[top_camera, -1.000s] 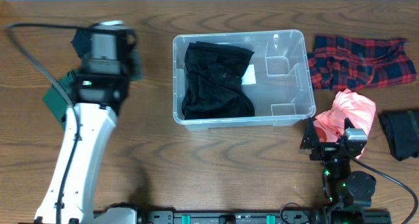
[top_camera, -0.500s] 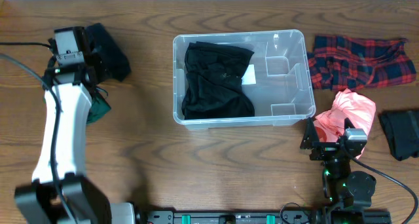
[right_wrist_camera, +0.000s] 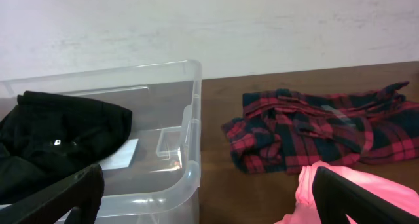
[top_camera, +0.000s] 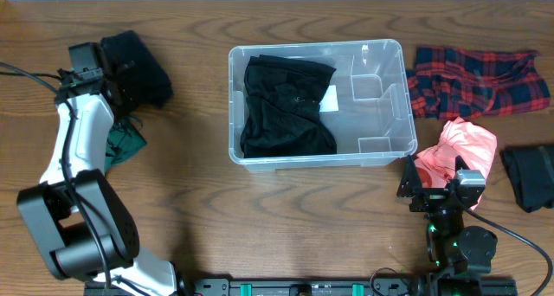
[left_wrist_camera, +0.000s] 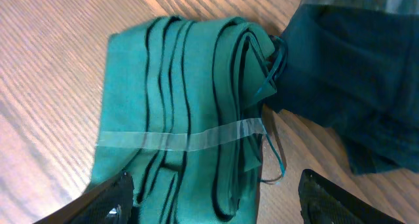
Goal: Pack container
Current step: 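Grasp the taped dark green garment with the left gripper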
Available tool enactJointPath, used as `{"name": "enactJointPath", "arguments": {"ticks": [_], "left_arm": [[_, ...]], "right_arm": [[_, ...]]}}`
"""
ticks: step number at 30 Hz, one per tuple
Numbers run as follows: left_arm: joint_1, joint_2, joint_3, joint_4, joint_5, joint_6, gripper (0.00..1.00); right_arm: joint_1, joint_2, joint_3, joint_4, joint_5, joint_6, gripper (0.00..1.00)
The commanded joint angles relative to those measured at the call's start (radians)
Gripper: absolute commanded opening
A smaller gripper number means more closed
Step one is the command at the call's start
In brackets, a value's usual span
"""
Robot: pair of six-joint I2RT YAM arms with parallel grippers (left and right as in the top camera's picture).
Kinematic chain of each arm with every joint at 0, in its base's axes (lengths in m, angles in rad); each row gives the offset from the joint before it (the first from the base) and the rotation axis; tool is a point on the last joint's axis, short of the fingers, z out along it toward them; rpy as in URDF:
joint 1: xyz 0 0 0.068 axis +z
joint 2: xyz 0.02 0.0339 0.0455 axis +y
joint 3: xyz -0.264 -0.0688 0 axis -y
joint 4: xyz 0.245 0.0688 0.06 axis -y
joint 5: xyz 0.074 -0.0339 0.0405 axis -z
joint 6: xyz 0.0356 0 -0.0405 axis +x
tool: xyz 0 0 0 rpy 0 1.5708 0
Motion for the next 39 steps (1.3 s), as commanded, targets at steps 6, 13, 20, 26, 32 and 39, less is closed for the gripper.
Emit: {"name": "enactJointPath", "arguments": {"ticks": [6,13,20,26,32,39], "left_arm": [[0.003,0.090,-0.008,0.027,-0.012,-0.024,0.81],[0.003,0.182,-0.008,0.042,-0.012,-0.024,0.81],[0.002,0.239,-0.008,0.030,-0.002,-0.024,0.70],[0.002,0.238,-0.008,0.029,-0.002,-0.024,0.36],[0.002,0.223,-0.007,0.003,-0.002,-0.024,0.05],[0.001,0.060,-0.006,-0.040,-0.002,-0.020,0.06]], "right_arm": [[0.014,-0.006,-0.002,-0.003,0.003,0.008,0.99],[0.014,-0.006,-0.002,-0.003,0.003,0.008,0.99],[0.014,-0.006,-0.002,-0.003,0.003,0.008,0.99],[0.014,-0.006,-0.002,-0.003,0.003,0.008,0.99],[0.014,-0.006,-0.002,-0.003,0.003,0.008,0.99],[0.014,-0.006,-0.002,-0.003,0.003,0.008,0.99]]}}
